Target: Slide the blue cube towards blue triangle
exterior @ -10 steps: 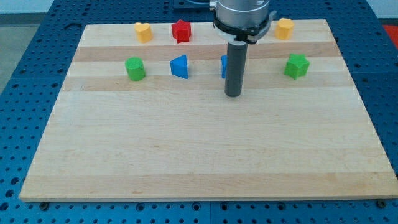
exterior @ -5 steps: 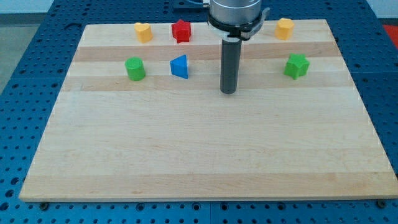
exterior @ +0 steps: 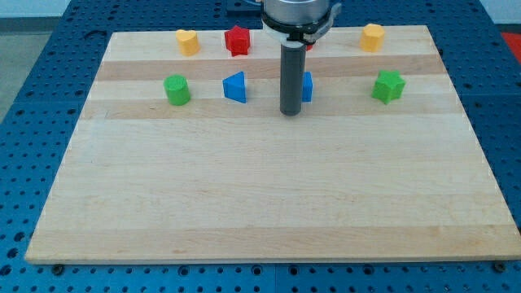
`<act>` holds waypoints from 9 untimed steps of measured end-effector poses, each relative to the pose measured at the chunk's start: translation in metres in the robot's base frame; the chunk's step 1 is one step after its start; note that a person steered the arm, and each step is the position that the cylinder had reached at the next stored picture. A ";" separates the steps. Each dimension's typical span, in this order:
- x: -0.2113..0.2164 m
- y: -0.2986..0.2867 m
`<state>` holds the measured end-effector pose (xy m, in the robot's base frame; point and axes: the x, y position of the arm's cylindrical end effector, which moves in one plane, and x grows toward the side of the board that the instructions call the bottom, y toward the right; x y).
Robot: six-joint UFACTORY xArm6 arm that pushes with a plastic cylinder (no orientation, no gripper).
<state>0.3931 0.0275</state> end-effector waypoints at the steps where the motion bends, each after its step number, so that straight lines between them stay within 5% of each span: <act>1: -0.003 -0.005; 9: -0.011 -0.032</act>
<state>0.3821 -0.0047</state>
